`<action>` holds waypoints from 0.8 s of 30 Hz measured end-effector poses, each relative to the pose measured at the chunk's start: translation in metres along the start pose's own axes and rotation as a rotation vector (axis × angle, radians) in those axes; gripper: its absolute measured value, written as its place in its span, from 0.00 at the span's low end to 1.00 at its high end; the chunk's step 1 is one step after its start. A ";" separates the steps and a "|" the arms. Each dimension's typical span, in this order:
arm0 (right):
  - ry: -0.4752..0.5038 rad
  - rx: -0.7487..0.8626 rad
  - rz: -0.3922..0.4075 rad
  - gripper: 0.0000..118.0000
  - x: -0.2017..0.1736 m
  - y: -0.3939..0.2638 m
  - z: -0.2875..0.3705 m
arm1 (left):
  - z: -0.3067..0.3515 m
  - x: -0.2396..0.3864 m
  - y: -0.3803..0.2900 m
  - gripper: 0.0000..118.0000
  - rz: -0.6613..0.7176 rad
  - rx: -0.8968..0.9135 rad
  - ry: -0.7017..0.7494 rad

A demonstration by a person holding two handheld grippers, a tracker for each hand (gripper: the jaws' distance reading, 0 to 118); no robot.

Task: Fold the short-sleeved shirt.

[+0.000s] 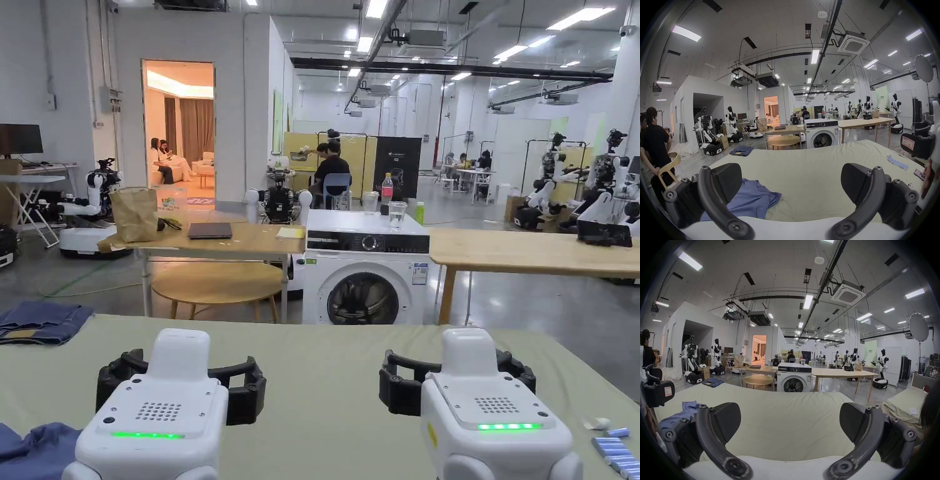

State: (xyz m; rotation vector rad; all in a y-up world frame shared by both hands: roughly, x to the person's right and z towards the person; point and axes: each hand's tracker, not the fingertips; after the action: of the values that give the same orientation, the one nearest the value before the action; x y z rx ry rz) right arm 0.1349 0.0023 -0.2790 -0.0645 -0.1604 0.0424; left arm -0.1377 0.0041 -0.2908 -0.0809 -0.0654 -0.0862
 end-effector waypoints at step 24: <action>-0.044 -0.048 -0.022 1.00 0.000 -0.003 -0.006 | 0.001 -0.002 -0.004 1.00 0.028 -0.005 -0.036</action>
State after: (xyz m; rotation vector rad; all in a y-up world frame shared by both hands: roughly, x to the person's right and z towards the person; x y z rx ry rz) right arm 0.1357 -0.0009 -0.2847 -0.1097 -0.2057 0.0180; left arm -0.1397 0.0002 -0.2898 -0.0882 -0.0998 -0.0567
